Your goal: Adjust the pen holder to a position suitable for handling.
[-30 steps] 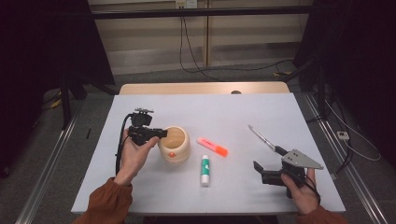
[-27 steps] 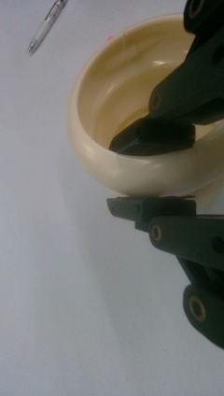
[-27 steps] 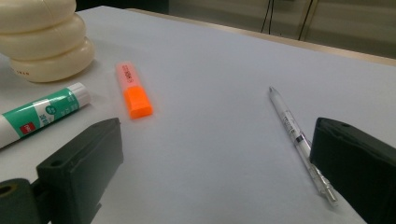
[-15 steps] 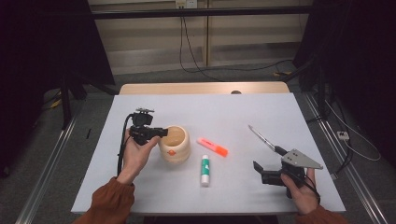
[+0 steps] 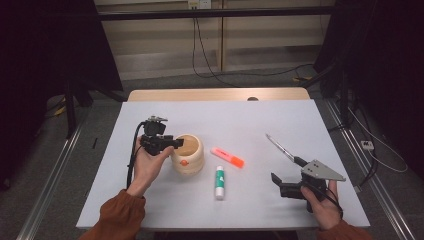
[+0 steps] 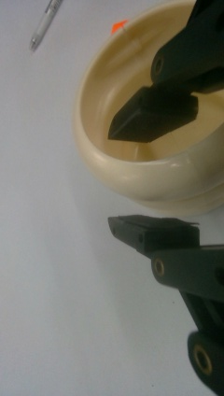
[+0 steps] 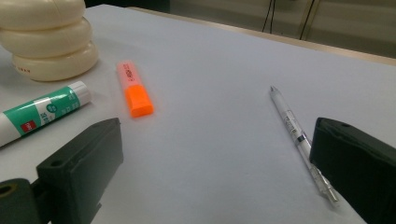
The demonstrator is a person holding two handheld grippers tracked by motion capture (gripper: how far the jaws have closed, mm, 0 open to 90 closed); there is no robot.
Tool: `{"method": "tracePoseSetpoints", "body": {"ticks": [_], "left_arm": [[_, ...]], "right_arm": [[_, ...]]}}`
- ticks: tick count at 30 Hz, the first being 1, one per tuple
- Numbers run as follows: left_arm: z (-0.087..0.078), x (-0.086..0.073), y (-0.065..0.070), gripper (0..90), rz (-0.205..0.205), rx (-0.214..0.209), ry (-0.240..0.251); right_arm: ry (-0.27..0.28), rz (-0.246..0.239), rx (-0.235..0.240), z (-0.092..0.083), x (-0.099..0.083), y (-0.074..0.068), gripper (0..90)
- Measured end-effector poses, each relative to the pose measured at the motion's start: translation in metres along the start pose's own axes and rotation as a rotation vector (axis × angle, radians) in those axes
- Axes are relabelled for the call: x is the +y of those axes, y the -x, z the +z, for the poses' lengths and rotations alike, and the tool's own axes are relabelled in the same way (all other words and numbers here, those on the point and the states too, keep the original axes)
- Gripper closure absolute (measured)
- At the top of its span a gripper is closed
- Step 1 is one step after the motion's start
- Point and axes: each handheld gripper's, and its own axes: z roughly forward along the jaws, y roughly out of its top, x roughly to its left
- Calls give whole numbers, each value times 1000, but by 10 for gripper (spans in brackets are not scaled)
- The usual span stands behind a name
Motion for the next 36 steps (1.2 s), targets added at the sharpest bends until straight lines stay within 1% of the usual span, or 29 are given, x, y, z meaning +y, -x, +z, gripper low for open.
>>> {"method": "tracePoseSetpoints", "body": {"ticks": [2, 3, 5, 6, 7, 9, 11, 12, 13, 14, 15, 16, 17, 20, 21, 22, 23, 24, 27, 28, 29, 30, 31, 34, 36], "left_arm": [[-3, 0, 0, 421, 13, 8, 13], [-4, -1, 0, 380, 9, 11, 32], [-8, -1, 0, 315, 17, -3, 53], [-9, -1, 0, 287, 25, -3, 60], [-12, -1, 1, 261, 36, 7, 74], [-15, -2, 2, 195, 44, 0, 107], [-18, -4, 4, 147, 48, 3, 124], [-19, -5, 5, 107, 79, 2, 122], [-21, -7, 6, 72, 95, -16, 125], [-23, -9, 8, 63, 97, -28, 135], [-24, -11, 9, 65, 97, -42, 156], [-27, -12, 10, 63, 107, -46, 173], [-30, -14, 10, 61, 120, -45, 188], [-37, -19, 11, 56, 137, -46, 223], [-40, -21, 10, 53, 136, -43, 233], [-42, -24, 10, 55, 125, -35, 246], [-44, -26, 9, 55, 122, -20, 253], [-46, -29, 8, 58, 118, -14, 256], [-50, -39, 4, 60, 111, -63, 272], [-52, -44, 3, 60, 104, -70, 283], [-53, -48, 1, 60, 106, -71, 284], [-53, -48, 1, 59, 106, -71, 284], [-56, -55, 0, 57, 108, -68, 288], [-57, -66, -1, 55, 114, -63, 286], [-56, -72, 0, 55, 130, -52, 277]], "right_arm": [[0, 0, 1, 0, 0, 0, 23], [0, 0, 1, 0, 0, 0, 23], [0, -1, 0, 1, 0, 0, 23], [0, -1, -1, 1, 0, 0, 23], [-1, -1, -1, 1, 0, 0, 23], [-2, -1, -1, 1, 0, 0, 23], [0, 1, -1, 0, 0, 0, 23], [0, 1, -2, 0, 0, 0, 23], [0, 2, -2, 0, 0, 0, 22], [0, 3, -2, 0, 0, 0, 22], [0, 3, -1, 0, 0, 0, 22], [-1, 2, 0, 0, 0, 0, 23], [-1, 0, 0, 0, 0, 0, 23], [-1, 1, -1, 0, 0, 0, 23], [-2, 1, -1, 0, 0, 0, 23], [-3, 2, -3, 0, 0, 0, 23], [-3, 3, -3, 0, 0, 0, 23], [-4, 3, -4, 0, 0, 1, 23], [-9, 0, -3, 1, 0, 0, 24], [-9, 1, -3, 1, 0, 0, 24], [-7, 1, -4, 1, 0, 0, 23], [-8, 2, -5, 1, 0, 0, 23], [-9, 2, -5, 1, 0, 1, 23], [-10, 2, -7, 1, 0, 1, 23], [-11, 0, -7, 1, 0, 0, 23]]}}
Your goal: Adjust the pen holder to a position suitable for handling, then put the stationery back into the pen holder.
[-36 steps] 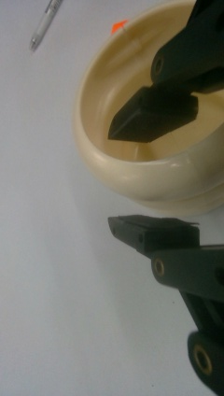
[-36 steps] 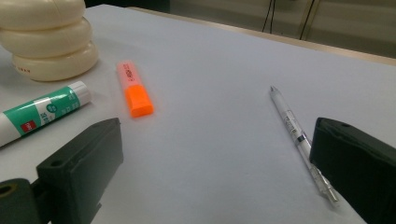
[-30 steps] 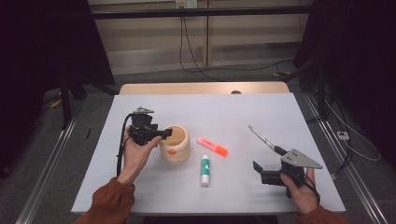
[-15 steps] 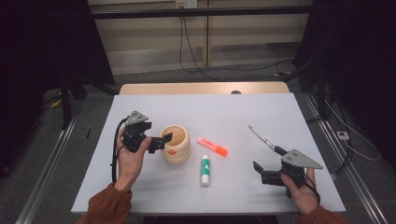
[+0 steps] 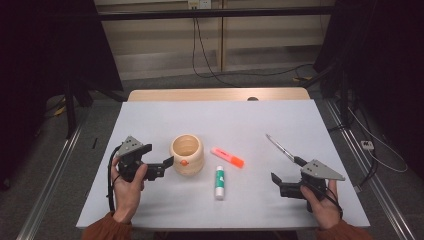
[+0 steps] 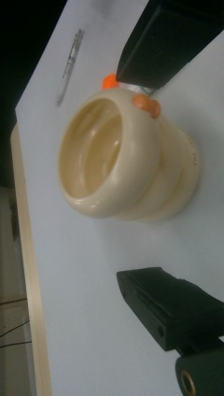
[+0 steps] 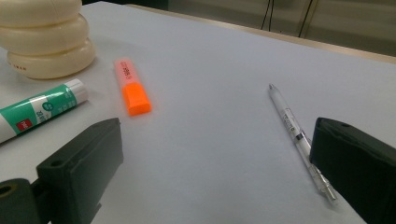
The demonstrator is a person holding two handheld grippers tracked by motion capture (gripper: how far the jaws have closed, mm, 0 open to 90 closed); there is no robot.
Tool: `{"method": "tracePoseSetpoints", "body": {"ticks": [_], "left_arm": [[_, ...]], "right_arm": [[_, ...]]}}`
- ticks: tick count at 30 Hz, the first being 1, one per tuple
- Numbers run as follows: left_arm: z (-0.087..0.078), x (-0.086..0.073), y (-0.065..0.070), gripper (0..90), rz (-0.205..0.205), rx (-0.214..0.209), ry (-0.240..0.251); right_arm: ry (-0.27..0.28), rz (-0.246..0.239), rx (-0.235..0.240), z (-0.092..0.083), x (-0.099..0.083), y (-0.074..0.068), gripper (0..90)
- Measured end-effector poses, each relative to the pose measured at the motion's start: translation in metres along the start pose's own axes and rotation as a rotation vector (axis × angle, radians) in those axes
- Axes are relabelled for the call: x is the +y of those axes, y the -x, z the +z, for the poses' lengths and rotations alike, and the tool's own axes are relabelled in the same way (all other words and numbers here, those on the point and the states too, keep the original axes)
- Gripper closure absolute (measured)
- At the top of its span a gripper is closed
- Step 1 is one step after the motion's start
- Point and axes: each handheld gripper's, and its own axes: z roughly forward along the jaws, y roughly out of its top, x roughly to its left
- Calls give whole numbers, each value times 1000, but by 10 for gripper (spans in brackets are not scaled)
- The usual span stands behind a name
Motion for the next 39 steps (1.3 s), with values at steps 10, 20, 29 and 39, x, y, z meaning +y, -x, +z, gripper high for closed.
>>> {"method": "tracePoseSetpoints", "body": {"ticks": [10, 20, 29, 39], "left_arm": [[-10, -23, -3, 55, -3, 13, 0], [-20, -45, 0, 55, 10, 48, -14], [-30, -55, 1, 55, -8, 40, -17], [-24, -51, 2, 55, 8, 13, -3]], "right_arm": [[-8, -4, -1, 1, 1, 0, 24], [-15, -1, -10, 3, 1, 2, 24], [-27, -12, -2, 0, -1, 2, 24], [-21, -6, -14, -1, -1, 4, 30]]}}
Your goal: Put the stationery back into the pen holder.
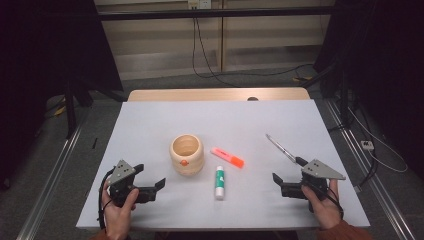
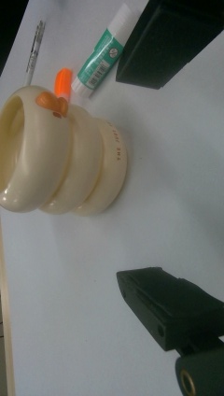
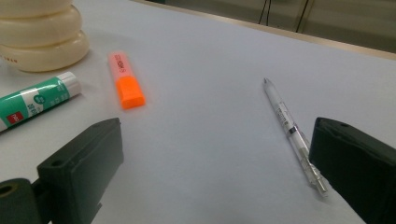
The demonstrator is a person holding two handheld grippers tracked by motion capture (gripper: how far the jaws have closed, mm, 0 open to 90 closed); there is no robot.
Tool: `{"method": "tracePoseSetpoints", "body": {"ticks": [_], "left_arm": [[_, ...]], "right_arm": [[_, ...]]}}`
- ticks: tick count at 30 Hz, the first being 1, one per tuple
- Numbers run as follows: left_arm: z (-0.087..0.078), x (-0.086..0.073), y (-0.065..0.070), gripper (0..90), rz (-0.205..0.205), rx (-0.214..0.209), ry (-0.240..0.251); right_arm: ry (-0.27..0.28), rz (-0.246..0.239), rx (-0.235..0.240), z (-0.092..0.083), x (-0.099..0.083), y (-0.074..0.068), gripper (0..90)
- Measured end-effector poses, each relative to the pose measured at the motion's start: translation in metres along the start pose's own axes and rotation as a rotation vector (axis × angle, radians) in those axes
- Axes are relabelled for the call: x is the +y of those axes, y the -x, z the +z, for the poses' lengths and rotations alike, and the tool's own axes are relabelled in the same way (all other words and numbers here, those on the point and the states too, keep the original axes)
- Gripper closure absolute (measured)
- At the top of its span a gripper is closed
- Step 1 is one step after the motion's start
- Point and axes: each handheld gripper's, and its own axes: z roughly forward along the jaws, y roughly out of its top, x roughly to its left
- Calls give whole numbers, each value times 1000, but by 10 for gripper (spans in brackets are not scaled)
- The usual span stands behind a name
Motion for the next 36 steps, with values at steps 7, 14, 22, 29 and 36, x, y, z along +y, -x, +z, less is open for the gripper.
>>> {"method": "tracePoseSetpoints", "body": {"ticks": [7, 14, 22, 29, 36], "left_arm": [[1, -1, -3, 55, -4, -8, -6], [0, 0, -4, 55, -12, -5, -1], [0, 0, -3, 55, -8, -7, -2], [0, -1, -5, 55, -19, -11, -4], [0, -1, -5, 55, -16, -10, -7]], "right_arm": [[-2, 17, -18, 3, 5, 2, 31], [-23, 49, -52, 7, 10, 16, 44], [-61, 49, -57, 15, 18, 31, 59], [-132, 49, -77, 31, 29, 44, 67], [-185, 54, -66, 46, 35, 53, 107]]}}
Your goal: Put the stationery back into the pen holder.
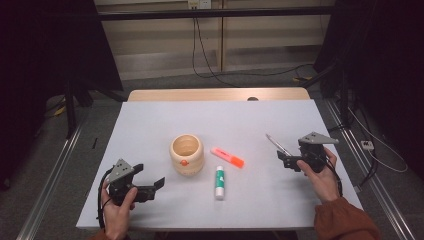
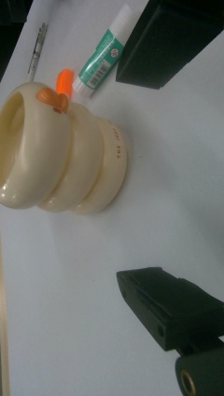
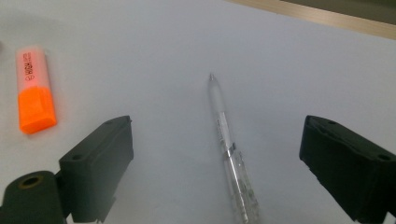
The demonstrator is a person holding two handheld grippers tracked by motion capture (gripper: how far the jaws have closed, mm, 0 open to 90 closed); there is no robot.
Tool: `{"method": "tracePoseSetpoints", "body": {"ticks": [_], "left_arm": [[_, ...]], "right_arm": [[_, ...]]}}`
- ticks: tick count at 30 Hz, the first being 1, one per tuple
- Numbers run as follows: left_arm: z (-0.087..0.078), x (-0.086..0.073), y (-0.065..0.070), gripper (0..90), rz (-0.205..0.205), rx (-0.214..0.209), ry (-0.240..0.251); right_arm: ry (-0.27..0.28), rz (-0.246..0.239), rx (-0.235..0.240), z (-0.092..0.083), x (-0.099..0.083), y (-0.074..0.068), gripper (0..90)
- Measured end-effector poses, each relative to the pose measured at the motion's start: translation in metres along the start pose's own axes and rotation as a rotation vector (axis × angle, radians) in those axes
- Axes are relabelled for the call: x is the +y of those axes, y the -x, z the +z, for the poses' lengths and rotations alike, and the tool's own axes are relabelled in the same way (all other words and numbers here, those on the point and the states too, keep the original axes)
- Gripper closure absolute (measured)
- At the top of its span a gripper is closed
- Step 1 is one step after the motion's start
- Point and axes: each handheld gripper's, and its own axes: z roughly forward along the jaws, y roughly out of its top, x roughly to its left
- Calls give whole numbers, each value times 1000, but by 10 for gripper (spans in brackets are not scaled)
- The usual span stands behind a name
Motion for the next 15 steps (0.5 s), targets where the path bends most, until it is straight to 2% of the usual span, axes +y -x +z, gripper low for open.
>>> {"method": "tracePoseSetpoints", "body": {"ticks": [8, 12, 13, 15], "left_arm": [[1, 0, 0, 55, 11, -2, -1], [1, 2, 2, 55, 6, -1, 2], [1, 3, 3, 55, 19, -2, -3], [2, 3, 4, 55, 21, -1, -4]], "right_arm": [[-57, 30, 31, 9, 13, 12, 135], [-111, 19, 53, 12, 20, 18, 179], [-127, 8, 59, 14, 22, 18, 190], [-168, 0, 75, 17, 25, 21, 197]]}}
